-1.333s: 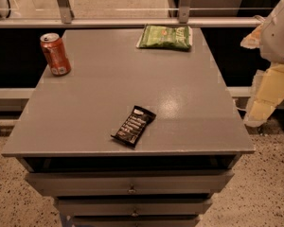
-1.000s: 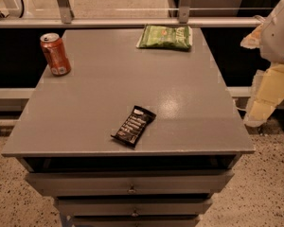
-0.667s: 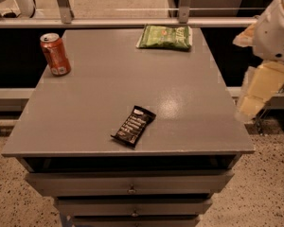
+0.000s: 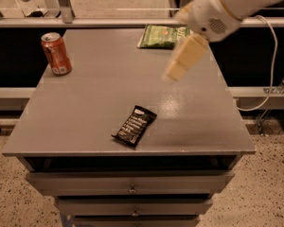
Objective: Move coke can near green jalapeno chip bag
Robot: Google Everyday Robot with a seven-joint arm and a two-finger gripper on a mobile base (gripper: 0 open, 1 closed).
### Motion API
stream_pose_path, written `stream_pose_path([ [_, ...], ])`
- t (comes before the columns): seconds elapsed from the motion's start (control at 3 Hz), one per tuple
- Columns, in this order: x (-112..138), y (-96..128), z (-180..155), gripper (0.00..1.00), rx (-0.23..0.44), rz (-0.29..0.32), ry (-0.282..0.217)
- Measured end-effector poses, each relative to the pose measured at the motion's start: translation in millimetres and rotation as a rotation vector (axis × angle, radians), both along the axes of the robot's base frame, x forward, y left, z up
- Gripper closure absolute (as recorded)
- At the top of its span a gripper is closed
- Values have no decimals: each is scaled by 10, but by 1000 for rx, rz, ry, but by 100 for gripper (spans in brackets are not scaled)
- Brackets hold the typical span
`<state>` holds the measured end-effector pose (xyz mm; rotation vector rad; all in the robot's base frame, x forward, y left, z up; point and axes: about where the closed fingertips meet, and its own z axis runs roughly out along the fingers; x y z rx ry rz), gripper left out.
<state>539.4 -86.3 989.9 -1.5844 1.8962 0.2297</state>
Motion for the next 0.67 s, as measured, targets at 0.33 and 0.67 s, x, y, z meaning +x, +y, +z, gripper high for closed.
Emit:
stream_pose_path([
  [0.33, 145, 153, 90, 0, 43, 0, -37],
  [0.67, 135, 151, 86, 0, 41, 1, -35],
])
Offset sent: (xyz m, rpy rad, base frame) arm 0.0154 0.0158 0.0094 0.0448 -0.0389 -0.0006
